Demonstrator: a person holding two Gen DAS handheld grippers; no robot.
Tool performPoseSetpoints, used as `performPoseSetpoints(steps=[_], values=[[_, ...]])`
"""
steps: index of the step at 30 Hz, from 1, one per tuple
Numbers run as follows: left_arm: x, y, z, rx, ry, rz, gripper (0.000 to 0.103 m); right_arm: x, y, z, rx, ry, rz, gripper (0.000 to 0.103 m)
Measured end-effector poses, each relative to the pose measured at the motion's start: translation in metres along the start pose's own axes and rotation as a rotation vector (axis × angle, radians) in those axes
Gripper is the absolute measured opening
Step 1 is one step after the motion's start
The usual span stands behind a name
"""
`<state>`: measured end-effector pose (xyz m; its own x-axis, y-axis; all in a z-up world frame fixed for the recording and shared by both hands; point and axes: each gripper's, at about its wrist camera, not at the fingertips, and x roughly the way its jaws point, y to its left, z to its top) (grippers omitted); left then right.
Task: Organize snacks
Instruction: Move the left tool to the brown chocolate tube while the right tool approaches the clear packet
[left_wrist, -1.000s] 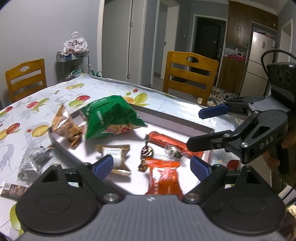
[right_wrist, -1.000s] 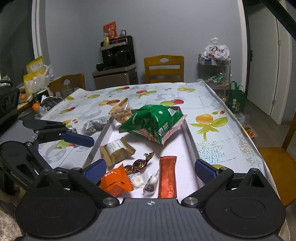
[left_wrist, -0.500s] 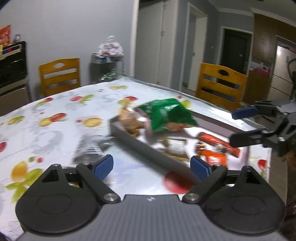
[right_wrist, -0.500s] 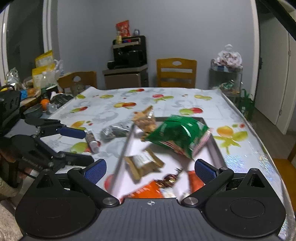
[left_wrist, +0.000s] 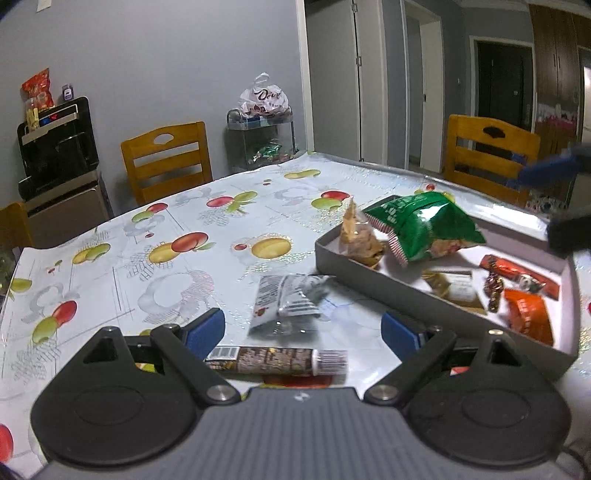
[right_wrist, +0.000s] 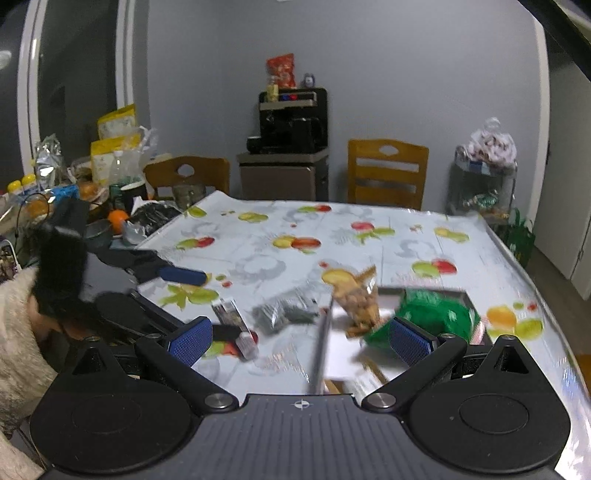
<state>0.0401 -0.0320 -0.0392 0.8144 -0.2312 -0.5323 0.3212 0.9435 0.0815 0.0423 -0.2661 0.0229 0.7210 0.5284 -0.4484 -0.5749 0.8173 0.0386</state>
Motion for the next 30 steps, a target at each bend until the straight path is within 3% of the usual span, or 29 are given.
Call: performPoseSetpoints(steps=[8,19,30], values=[[0.016,0.005,-0.004,-0.033,0.002,-0.004,0.092,0.014,0.007,0.029,0.075,-0.048,0.015,0.103],[0.035,0.024,-0.028,-0.09,0.004,0.053,0.092,0.075,0.015,0.019,0.17,0.104,0.05,0.103],[0.056,0.03,-0.028,-0.14,0.03,0.094,0.096,0.124,0.018,0.009,0.223,0.19,0.084,0.103]])
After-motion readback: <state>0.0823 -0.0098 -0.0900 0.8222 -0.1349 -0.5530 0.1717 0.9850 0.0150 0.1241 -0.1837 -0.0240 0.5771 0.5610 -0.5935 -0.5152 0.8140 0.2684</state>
